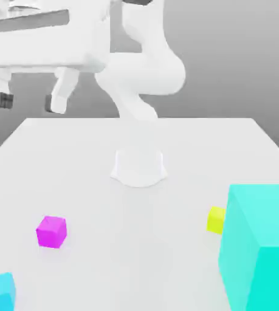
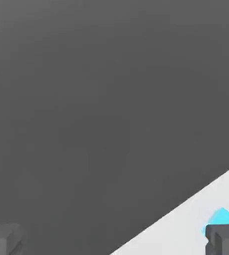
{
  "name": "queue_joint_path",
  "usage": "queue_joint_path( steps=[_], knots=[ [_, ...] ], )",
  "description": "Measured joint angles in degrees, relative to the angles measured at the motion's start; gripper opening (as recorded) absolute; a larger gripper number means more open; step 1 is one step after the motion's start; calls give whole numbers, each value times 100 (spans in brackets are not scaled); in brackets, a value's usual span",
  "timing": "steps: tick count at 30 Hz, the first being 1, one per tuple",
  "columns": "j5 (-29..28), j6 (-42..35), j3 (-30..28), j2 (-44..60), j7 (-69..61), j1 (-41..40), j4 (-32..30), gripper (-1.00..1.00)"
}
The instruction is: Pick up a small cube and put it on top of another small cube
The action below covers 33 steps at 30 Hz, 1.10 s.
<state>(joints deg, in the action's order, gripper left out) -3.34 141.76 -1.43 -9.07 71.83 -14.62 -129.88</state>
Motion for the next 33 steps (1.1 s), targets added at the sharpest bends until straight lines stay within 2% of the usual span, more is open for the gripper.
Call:
queue_joint_path(
  steps=[7,14,18,19,26,30,33],
  knots=[
    [155,398,-227,1452,829,-486,74,0],
    [684,790,-431,2908,1396,-816,150,0],
    [888,1337,-347,3739,1380,-951,297,0],
    [914,1478,-317,3923,1364,-978,335,-100],
    [924,1510,-314,3958,1362,-980,342,-100],
    [804,967,-407,3271,1443,-902,198,-100],
    [622,398,-30,2854,1200,-505,375,-100]
  ],
)
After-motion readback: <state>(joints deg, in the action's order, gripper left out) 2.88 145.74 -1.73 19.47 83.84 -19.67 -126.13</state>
